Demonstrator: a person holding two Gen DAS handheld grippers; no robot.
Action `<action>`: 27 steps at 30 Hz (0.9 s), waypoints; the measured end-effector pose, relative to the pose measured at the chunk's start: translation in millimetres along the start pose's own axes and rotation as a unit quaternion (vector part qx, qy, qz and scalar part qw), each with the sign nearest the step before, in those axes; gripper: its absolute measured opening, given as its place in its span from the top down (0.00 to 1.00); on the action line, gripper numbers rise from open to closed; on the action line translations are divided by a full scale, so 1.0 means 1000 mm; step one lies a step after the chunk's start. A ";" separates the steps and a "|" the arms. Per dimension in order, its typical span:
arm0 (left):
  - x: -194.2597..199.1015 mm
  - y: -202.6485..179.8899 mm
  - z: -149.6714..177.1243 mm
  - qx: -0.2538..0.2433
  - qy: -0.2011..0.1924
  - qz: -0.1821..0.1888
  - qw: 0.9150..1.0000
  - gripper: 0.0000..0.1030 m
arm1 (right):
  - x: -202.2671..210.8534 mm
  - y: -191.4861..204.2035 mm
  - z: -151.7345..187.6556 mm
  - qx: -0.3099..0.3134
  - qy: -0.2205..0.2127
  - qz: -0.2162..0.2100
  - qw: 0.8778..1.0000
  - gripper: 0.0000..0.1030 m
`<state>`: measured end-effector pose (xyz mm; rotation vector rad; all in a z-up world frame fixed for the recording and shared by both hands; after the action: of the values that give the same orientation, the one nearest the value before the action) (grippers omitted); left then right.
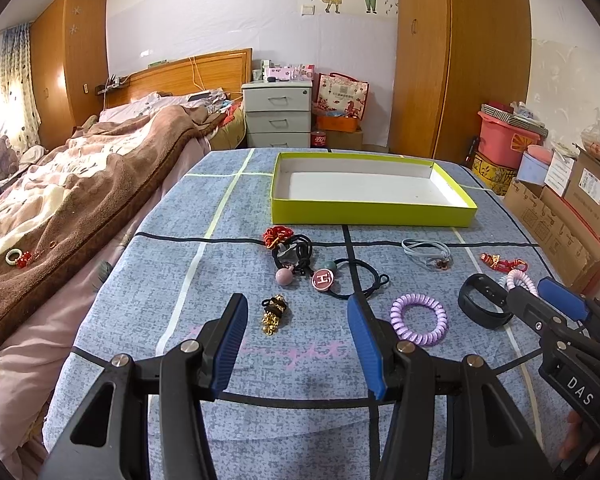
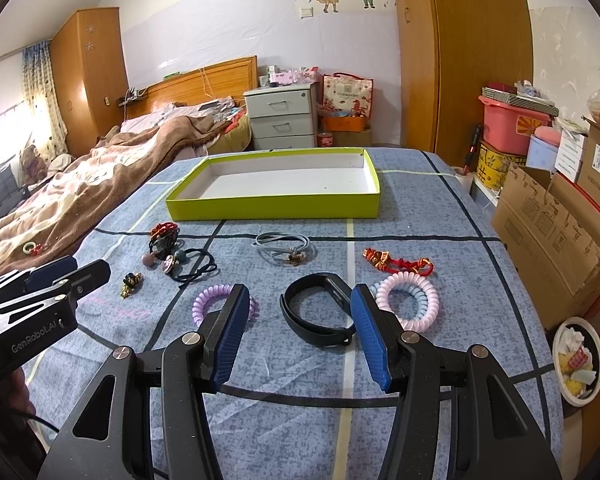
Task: Organize jewelry
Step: 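Grasp the pink coil hair tie with the right tool while the left tool grasps the gold charm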
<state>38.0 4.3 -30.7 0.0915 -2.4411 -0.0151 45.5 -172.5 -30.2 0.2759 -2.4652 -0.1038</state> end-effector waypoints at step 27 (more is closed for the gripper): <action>-0.064 0.049 0.013 0.053 0.102 0.057 0.992 0.45 | -0.033 -0.121 0.001 -0.076 0.099 0.033 0.992 0.53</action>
<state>75.6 57.5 -79.7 -0.0002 -2.2389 0.1663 91.1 -283.0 -68.6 0.1312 -2.2520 -0.2238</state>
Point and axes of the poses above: each gripper's, at about its wrist camera, not at the fingertips, and x roughly against the way its jaws point, y to its left, z to its underside, the point moved 6 cm from there along -x, roughly the way its jaws point, and after that the axes turned 5 degrees about -z, right-handed, at the moved point
